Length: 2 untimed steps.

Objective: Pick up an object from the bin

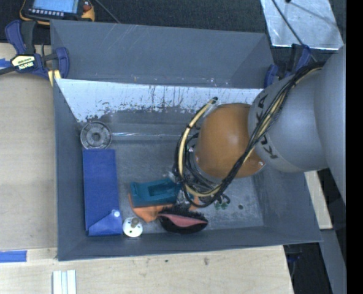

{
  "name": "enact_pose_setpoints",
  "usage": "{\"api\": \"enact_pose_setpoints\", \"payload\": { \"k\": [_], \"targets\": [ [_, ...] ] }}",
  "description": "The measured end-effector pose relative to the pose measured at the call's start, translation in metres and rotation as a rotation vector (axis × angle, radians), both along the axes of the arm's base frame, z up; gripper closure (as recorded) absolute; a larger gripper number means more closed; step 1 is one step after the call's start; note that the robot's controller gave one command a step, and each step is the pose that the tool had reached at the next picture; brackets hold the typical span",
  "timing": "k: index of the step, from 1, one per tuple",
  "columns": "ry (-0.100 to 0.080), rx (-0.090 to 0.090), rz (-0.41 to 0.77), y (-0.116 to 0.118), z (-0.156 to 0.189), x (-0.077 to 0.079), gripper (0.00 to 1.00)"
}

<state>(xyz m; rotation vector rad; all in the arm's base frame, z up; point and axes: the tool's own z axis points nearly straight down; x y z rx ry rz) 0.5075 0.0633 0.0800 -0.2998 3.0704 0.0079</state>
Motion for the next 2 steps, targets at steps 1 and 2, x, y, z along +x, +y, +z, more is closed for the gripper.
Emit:
{"api": "enact_pose_setpoints", "payload": {
  "k": [1,2],
  "targets": [
    [0.000,0.000,0.000,0.000,0.000,0.000,1.00],
    [0.042,-0.010,0.007,-0.009,0.039,-0.007,1.00]
  ]
}}
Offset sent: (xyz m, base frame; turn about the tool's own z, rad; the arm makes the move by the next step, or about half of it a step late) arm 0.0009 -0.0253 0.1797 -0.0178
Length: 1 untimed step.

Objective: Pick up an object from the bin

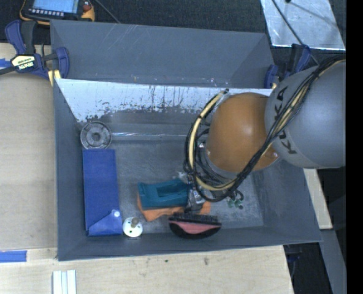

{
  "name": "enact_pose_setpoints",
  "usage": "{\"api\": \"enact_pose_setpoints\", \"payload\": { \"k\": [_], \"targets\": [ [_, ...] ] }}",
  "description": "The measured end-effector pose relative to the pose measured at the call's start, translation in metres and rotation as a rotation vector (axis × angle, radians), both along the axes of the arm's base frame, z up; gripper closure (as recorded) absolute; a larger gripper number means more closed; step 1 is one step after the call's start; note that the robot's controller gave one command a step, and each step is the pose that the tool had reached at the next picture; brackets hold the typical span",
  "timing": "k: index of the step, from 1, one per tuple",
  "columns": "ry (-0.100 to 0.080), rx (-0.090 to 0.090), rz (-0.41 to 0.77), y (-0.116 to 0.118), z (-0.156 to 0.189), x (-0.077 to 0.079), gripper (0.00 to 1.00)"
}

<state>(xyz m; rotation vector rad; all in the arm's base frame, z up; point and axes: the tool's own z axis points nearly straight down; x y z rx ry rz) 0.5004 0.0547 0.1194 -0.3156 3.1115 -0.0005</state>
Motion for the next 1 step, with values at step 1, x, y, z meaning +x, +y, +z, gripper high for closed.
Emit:
{"api": "enact_pose_setpoints", "payload": {
  "k": [1],
  "targets": [
    [0.002,-0.002,0.032,-0.0211,0.0096,0.0096,1.00]
  ]
}}
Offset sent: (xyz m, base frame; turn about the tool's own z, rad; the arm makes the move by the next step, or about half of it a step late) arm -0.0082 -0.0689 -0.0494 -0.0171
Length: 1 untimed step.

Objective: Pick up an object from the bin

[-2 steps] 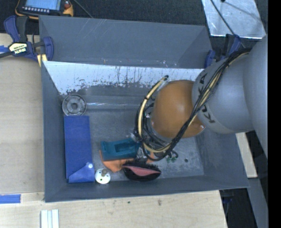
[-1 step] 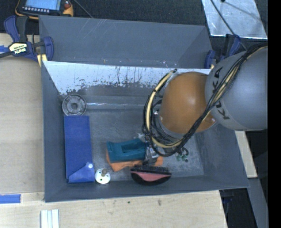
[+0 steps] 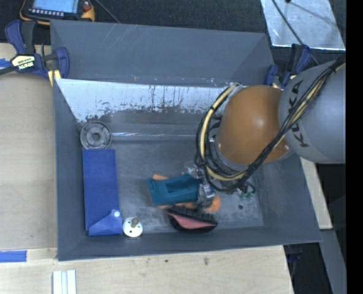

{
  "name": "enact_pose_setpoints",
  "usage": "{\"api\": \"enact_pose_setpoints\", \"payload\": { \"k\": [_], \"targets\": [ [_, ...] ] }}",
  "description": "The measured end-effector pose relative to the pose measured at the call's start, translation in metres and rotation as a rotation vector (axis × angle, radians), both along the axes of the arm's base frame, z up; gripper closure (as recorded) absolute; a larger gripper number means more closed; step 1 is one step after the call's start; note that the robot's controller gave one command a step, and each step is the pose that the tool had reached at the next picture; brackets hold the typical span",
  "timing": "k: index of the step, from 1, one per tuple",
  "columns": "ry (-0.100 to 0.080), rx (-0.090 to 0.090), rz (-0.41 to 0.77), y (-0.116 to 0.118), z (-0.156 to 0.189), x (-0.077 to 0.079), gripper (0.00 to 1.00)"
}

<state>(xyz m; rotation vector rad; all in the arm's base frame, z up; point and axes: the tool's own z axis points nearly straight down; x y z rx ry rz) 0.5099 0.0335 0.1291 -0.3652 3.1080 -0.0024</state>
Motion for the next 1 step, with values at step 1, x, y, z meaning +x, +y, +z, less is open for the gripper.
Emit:
{"api": "enact_pose_setpoints", "payload": {
  "k": [1],
  "targets": [
    [0.002,0.000,0.008,-0.0066,-0.0142,0.0009,1.00]
  ]
}}
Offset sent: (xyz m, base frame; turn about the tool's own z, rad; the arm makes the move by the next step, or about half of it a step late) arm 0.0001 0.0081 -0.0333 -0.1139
